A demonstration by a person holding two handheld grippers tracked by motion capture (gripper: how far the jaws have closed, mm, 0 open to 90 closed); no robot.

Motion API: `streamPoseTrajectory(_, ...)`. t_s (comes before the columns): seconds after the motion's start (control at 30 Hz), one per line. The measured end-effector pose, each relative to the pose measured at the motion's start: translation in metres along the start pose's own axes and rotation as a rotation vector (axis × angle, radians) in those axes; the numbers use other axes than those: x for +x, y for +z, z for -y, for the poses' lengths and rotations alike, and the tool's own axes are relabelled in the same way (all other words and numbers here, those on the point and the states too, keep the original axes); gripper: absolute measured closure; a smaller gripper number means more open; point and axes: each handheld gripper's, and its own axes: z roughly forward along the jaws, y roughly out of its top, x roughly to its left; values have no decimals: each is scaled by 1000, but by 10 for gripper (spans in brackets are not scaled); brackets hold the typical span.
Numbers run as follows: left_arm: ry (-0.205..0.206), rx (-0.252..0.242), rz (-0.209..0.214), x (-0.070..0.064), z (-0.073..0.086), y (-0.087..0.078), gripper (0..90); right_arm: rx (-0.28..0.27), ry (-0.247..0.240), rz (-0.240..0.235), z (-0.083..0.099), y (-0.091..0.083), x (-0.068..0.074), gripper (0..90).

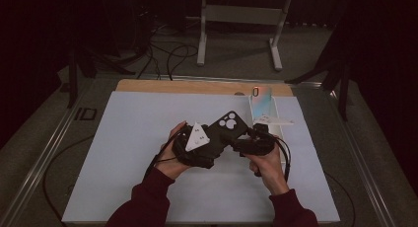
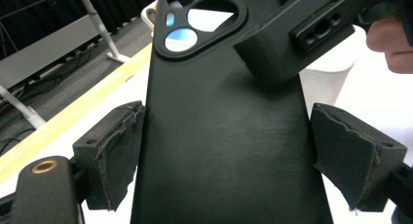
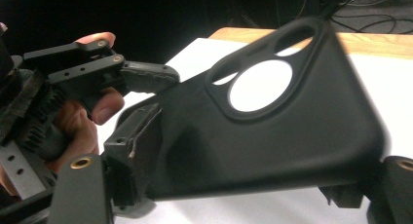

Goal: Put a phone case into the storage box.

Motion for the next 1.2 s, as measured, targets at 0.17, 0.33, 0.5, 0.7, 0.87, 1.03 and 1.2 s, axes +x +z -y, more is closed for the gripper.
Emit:
streamPoseTrajectory(0.17,-1,0,8,-1,0,1,153,9,-7,-47,1,2,3,454)
streamPoseTrajectory(0.33,3,4,10,-2,0,2,151,-7,-2,-79,0,1,5,590)
streamPoseTrajectory(0.5,12,8,5,-4,0,3,148,-29,10,-112,0,0,4,697)
streamPoseTrajectory(0.7,14,-6,-35,-7,1,8,191,-40,1,-114,-1,-1,8,857)
streamPoseTrajectory(0.87,-28,-7,-10,0,3,5,138,-40,-32,-80,0,-5,8,861)
streamPoseTrajectory(1.03,-77,-12,54,8,4,3,84,-50,-57,-93,-2,-10,7,861)
streamPoseTrajectory(1.2,-109,-7,143,12,6,3,52,-48,-107,-143,-3,-16,11,861)
